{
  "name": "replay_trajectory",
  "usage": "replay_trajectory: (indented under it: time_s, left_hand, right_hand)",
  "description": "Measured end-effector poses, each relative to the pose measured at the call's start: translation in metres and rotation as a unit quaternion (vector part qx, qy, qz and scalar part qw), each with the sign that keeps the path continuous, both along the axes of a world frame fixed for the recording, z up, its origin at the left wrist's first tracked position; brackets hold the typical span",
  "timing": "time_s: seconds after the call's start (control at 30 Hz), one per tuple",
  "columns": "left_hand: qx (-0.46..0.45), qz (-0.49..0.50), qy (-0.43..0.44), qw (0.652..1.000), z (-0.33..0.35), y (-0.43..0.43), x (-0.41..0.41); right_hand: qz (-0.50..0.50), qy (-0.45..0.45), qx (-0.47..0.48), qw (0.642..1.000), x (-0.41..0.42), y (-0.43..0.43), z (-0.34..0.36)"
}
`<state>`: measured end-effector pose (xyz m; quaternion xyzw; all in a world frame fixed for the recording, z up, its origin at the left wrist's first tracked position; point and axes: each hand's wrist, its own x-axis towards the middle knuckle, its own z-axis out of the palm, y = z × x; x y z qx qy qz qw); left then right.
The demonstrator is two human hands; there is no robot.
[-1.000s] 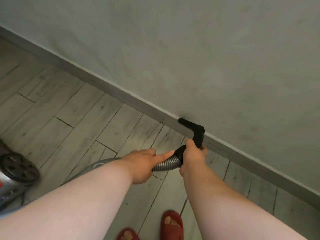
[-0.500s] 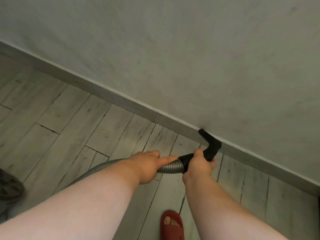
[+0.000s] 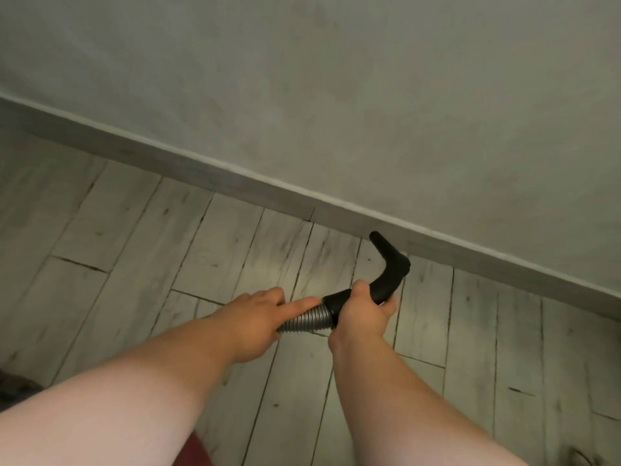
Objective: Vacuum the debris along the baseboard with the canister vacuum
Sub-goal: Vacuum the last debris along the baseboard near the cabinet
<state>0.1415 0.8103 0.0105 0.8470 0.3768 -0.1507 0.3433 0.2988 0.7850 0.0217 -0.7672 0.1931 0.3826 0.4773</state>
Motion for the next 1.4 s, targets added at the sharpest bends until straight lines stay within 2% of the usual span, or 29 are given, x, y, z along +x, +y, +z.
replay_trajectory:
  time_s: [0.3, 0.43, 0.93, 1.4]
  left_hand:
    - [0.012, 0.001, 0.026, 1.0, -0.039, 0.042, 0.024]
    - [0.03, -0.011, 0.045, 0.998, -0.046, 0.059, 0.003]
    - [0.034, 0.078, 0.046, 0.995, -0.033, 0.095, -0.147]
    - [0.058, 0.267, 0.068, 0.96, -0.021, 0.118, -0.328]
  right_hand:
    - [-0.015, 0.043, -0.021, 0.999, 0.023, 0.045, -0.047]
    - [-0.013, 0.073, -0.023, 0.997, 0.003, 0.059, -0.059]
    - [0.029, 0.107, -0.018, 0.994, -0.144, 0.12, -0.052]
    - [0.152, 0.133, -0.017, 0.979, -0.341, 0.195, -0.048]
